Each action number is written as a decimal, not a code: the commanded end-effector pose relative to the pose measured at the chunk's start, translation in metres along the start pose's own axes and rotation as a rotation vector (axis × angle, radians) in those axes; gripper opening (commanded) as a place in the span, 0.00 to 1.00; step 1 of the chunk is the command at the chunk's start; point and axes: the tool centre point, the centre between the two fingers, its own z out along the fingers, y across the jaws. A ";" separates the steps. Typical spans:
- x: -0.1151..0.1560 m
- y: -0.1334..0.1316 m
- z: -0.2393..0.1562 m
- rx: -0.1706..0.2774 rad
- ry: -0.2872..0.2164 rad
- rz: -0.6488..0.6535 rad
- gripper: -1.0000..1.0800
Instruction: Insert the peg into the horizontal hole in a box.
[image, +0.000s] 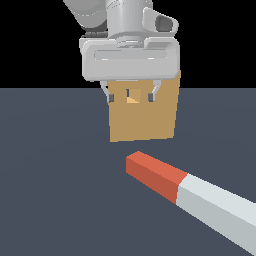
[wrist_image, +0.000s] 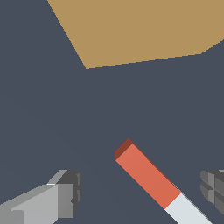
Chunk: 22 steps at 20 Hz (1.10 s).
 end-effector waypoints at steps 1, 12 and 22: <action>0.000 0.000 0.000 0.000 0.000 0.000 0.96; -0.014 0.004 0.008 0.001 0.001 -0.057 0.96; -0.051 0.020 0.029 0.004 0.005 -0.212 0.96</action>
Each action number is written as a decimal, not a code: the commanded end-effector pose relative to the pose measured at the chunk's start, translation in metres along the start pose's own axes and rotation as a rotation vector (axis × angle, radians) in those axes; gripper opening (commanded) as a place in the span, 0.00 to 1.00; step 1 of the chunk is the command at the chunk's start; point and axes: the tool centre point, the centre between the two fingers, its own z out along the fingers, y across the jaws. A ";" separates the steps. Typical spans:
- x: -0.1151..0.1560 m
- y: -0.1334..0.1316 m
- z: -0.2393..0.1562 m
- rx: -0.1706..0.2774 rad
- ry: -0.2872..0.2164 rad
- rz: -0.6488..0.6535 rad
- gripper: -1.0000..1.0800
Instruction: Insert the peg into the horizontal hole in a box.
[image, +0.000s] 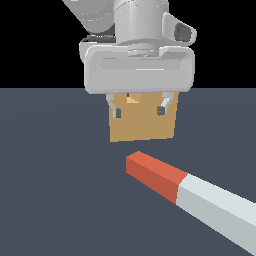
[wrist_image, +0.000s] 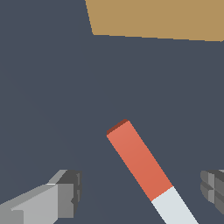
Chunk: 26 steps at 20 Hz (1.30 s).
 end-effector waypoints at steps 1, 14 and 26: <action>-0.012 0.003 0.007 0.001 0.001 -0.048 0.96; -0.076 0.035 0.044 0.007 0.008 -0.323 0.96; -0.113 0.071 0.071 0.011 0.012 -0.523 0.96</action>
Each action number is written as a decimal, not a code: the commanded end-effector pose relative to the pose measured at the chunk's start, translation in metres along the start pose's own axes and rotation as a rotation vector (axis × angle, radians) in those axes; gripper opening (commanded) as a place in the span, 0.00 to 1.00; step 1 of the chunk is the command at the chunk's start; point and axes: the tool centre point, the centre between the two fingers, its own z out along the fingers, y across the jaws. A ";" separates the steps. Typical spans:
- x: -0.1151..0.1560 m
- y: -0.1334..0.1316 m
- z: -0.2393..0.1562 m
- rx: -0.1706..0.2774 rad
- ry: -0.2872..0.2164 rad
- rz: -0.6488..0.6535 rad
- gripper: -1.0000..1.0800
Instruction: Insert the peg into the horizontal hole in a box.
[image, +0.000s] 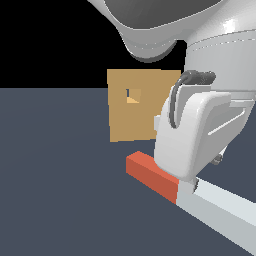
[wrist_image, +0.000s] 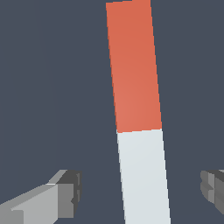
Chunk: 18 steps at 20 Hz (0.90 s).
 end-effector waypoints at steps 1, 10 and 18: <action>-0.007 0.003 0.004 0.000 0.000 -0.031 0.96; -0.020 0.010 0.010 0.002 0.001 -0.085 0.96; -0.021 0.011 0.013 0.002 0.002 -0.090 0.96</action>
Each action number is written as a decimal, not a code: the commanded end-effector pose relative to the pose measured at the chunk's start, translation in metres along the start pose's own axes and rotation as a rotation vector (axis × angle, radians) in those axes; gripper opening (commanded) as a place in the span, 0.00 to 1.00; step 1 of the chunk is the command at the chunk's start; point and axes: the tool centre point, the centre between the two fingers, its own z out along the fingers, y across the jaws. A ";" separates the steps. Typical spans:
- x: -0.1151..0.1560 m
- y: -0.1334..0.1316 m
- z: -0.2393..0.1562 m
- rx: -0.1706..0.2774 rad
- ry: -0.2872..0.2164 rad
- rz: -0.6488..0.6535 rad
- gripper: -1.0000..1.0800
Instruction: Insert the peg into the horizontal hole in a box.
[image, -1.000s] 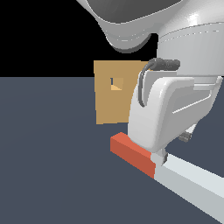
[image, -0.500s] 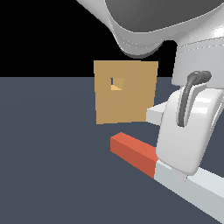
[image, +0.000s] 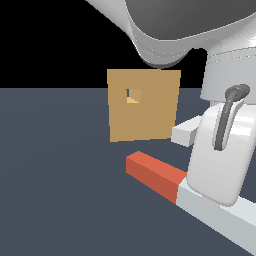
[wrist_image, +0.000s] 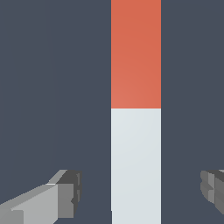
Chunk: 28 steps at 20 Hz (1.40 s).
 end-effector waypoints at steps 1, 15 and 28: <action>0.000 0.000 0.003 0.000 0.000 0.000 0.96; 0.000 0.000 0.051 0.000 0.000 -0.002 0.96; 0.000 0.001 0.050 0.000 0.001 -0.002 0.00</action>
